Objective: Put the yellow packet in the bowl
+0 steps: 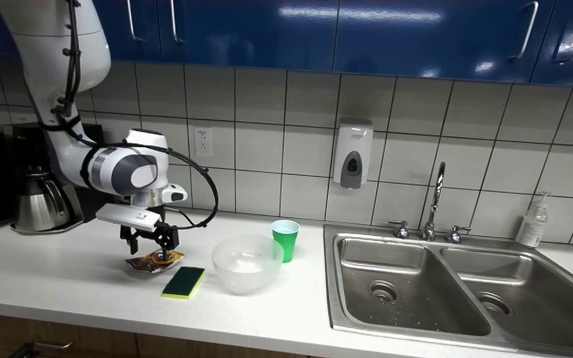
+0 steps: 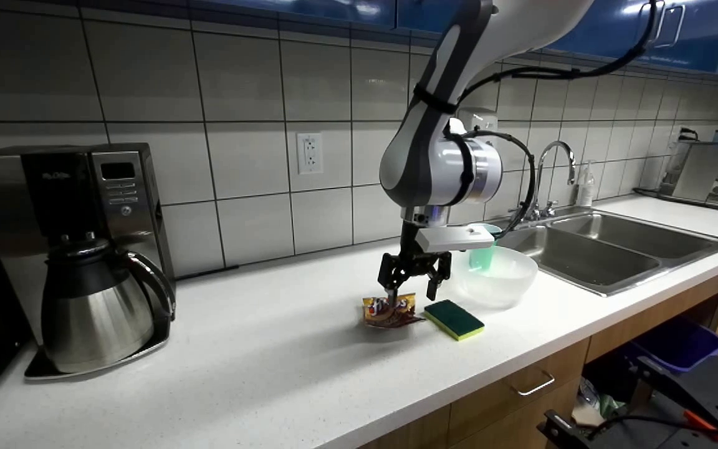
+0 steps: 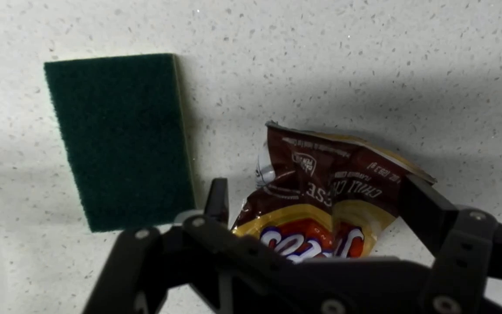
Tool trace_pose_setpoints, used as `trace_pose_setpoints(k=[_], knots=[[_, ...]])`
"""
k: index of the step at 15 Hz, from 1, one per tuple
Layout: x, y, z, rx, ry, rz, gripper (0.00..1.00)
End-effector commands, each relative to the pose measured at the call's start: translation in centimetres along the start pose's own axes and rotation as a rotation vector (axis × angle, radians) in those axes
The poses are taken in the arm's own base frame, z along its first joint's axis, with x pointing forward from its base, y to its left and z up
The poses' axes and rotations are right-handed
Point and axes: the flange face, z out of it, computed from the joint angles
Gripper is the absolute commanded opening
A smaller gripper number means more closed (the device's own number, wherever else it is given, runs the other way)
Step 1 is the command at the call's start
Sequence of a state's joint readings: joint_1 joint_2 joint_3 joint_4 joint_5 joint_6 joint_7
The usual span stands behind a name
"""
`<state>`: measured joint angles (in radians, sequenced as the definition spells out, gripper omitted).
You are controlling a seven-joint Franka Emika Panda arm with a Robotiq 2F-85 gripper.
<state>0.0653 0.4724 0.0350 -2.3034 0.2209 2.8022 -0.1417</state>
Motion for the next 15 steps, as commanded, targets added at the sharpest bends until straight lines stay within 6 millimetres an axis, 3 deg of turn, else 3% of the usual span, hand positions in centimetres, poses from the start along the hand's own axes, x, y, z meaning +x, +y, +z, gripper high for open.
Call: trace_pose_setpoints(k=[1, 13, 14, 15], knots=[[1.4, -0.2, 1.2, 0.0, 0.013, 0.021, 1.0], [3.8, -0.8, 3.2, -0.012, 0.018, 0.035, 1.0], [3.9, -0.8, 3.2, -0.012, 0.019, 0.035, 0.75], [4.0, -0.9, 3.2, -0.014, 0.022, 0.035, 0.74]])
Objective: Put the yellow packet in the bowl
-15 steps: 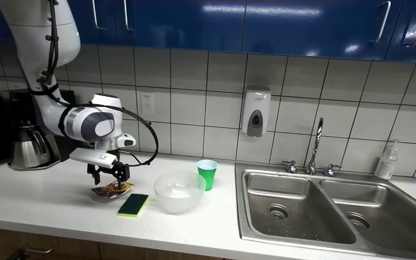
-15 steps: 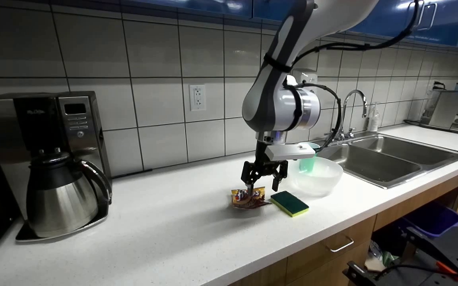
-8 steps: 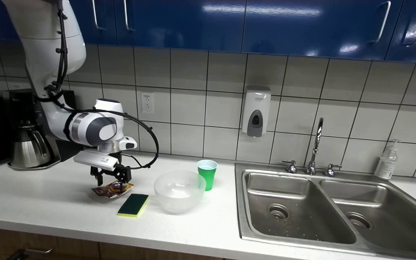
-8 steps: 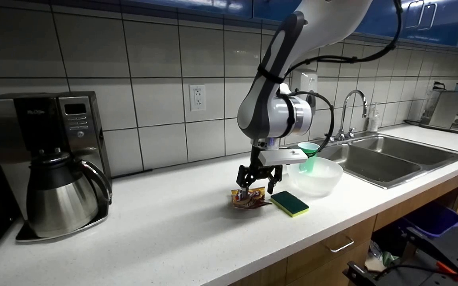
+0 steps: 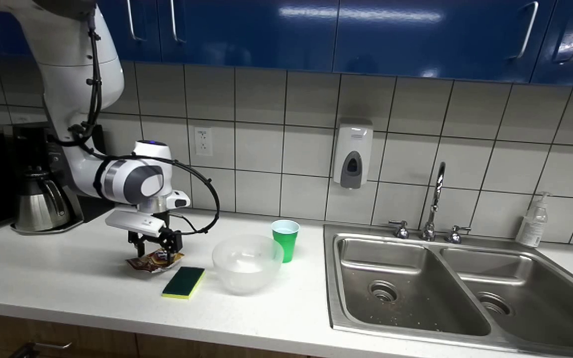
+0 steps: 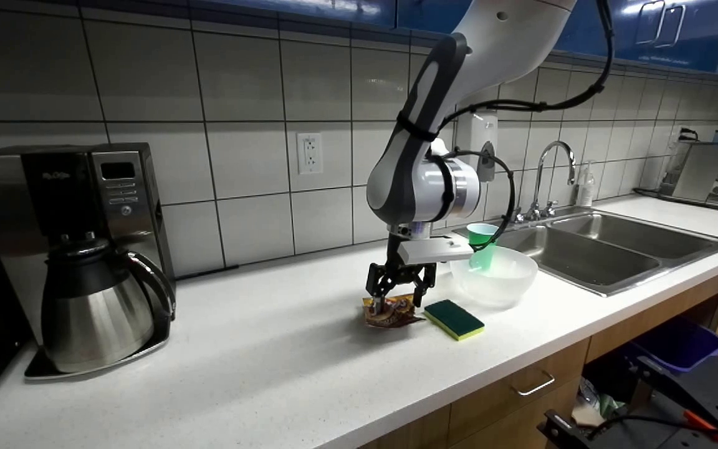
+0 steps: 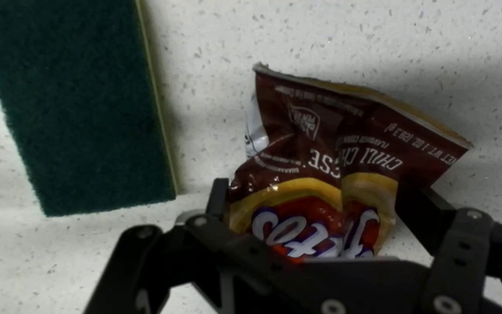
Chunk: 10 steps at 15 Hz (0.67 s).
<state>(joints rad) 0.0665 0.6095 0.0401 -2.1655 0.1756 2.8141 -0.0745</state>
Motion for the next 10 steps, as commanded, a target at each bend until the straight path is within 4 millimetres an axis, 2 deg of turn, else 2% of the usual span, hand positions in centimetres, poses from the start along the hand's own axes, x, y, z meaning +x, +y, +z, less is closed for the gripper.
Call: trace_pose_setpoints(k=[1, 9, 10], knots=[[0.85, -0.47, 0.01, -0.005, 0.013, 0.012, 0.66], [0.95, -0.88, -0.03, -0.011, 0.017, 0.003, 0.03], [0.92, -0.91, -0.03, -0.011, 0.016, 0.001, 0.0]])
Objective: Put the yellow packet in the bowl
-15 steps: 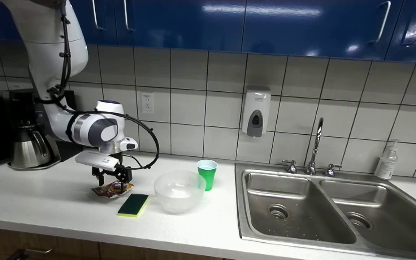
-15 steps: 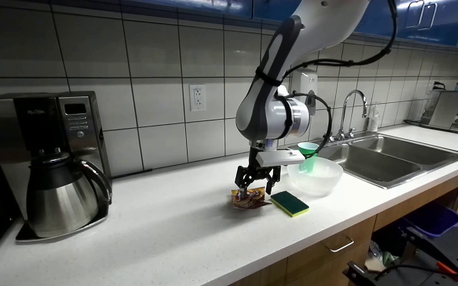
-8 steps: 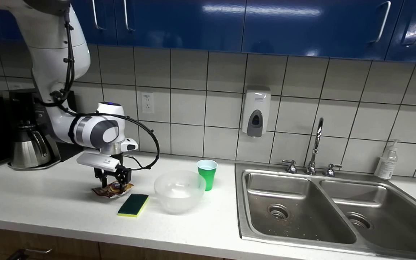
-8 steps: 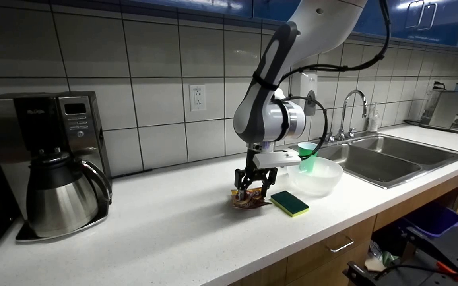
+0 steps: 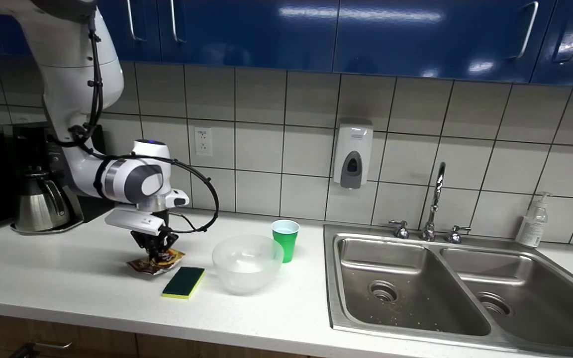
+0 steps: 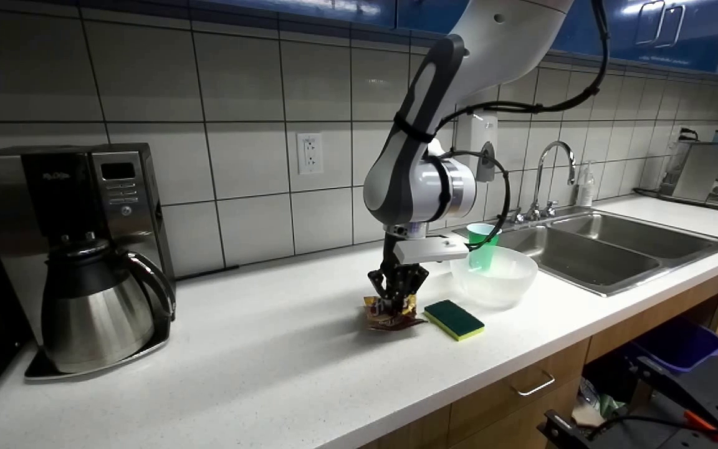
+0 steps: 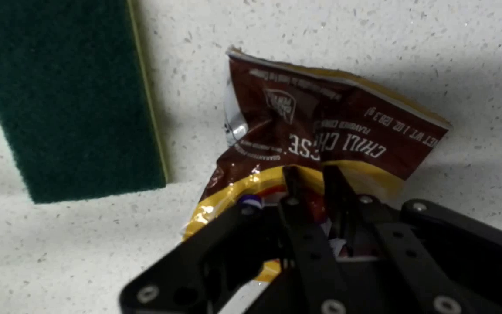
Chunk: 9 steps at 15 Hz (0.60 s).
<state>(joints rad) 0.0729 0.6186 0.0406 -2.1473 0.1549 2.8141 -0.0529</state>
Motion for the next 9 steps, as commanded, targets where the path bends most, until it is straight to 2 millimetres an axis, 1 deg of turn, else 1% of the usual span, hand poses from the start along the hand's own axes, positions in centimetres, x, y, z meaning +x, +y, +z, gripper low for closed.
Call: trace_pose_setpoints(k=[1, 4, 6, 7, 9], knots=[[0.3, -0.4, 0.0, -0.008, 0.008, 0.005, 0.0], [0.2, -0.3, -0.2, 0.001, 0.0, 0.003, 0.0], [0.0, -0.2, -0.9, 0.004, 0.008, 0.0, 0.0], [-0.1, -0.1, -1.4, 0.006, 0.016, -0.001, 0.0], [-0.2, 0.3, -3.6, 0.015, 0.049, -0.001, 0.0]])
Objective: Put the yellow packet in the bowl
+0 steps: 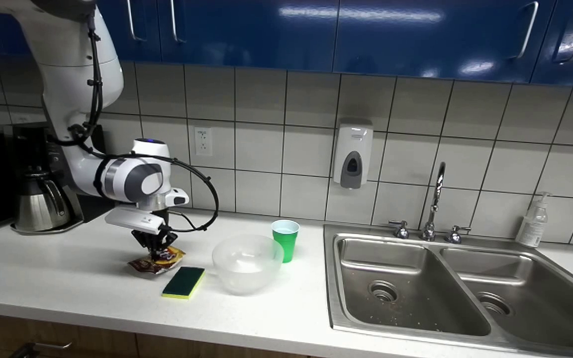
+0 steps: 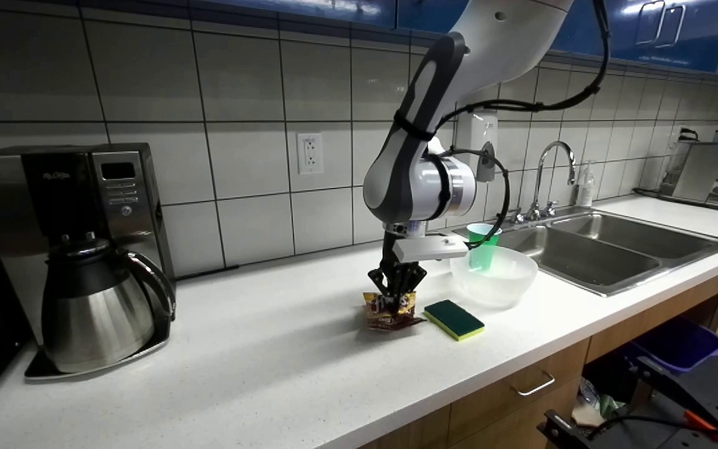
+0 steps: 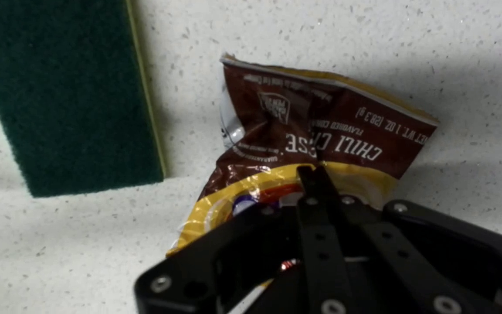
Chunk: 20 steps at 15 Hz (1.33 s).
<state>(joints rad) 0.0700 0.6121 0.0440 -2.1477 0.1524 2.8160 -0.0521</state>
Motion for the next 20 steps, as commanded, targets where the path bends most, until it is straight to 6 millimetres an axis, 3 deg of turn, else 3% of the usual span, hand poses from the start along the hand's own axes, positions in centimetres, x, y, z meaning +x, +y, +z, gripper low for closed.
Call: trace_pose_setpoints(k=[1, 9, 13, 16, 20], knots=[[-0.3, 0.6, -4.2, 0.016, 0.058, 0.003, 0.0], [-1.0, 3.3, -13.1, 0.022, 0.172, 0.046, 0.0], [-2.0, 6.0, -16.7, 0.019, 0.218, 0.089, 0.0], [-3.1, 8.9, -18.0, 0.016, 0.232, 0.121, 0.0], [-4.6, 13.2, -17.9, 0.007, 0.224, 0.156, 0.0]])
